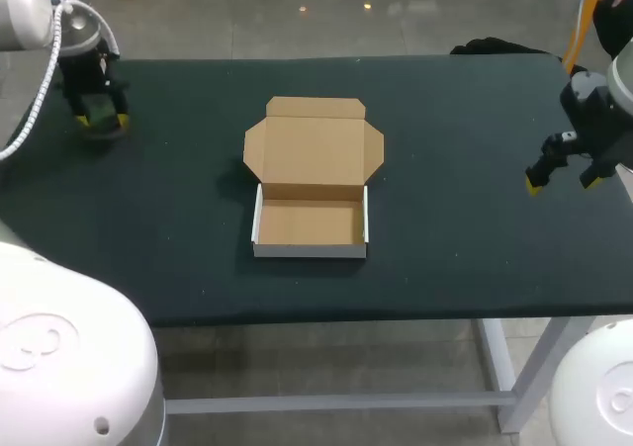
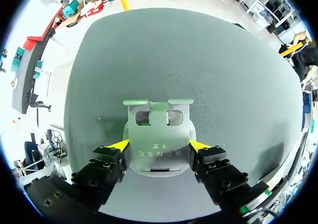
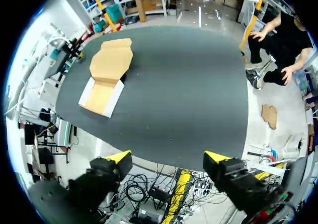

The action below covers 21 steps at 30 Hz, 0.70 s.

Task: Assemble the packaging by folding the flat box into shape, placing the metal phone stand inside, and closing the box properly

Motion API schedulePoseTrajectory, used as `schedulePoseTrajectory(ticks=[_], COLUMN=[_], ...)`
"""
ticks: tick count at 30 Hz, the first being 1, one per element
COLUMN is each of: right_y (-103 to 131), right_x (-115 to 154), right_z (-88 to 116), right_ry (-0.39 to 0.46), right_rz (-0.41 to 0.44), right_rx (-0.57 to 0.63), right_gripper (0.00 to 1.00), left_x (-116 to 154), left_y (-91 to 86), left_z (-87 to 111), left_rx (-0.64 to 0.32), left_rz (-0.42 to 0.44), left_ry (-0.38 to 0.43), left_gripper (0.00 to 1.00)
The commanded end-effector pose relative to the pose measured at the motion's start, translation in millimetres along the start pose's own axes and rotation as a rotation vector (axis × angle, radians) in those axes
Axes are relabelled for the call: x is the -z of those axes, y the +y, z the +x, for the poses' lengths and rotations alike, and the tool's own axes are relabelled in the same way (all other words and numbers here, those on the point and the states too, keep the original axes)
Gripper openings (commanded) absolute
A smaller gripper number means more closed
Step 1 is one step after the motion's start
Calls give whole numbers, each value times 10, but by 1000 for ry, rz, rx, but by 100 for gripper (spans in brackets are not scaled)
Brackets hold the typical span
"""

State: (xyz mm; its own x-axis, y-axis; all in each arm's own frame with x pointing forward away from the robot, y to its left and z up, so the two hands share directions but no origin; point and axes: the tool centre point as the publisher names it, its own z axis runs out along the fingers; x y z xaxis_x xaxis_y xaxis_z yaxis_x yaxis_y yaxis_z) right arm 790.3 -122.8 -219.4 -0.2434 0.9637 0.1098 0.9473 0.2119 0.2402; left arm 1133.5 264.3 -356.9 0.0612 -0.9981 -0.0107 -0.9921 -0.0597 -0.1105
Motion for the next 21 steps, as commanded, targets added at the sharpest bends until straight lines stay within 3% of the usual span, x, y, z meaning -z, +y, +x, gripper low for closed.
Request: schedulePoseTrajectory(ticks=[1,4,13,21], right_y=[-6,6,-13,-53], right_x=[18,20,-127,-90], right_z=[2,29,82,169], right_ry=[-2,49,224,300], right_rz=[3,-53,-278,-400], right_rx=[0,60,425,735], right_gripper=[100,100,100,100], left_x=[308,395,688,878], left_y=[387,525,887,1227], left_z=[69,141,353,628], left_rx=[0,-11,-53,-99], left_rz=[62,67,72,63], left_ry=[-6,-8,1,10], left_gripper=[0,0,0,0])
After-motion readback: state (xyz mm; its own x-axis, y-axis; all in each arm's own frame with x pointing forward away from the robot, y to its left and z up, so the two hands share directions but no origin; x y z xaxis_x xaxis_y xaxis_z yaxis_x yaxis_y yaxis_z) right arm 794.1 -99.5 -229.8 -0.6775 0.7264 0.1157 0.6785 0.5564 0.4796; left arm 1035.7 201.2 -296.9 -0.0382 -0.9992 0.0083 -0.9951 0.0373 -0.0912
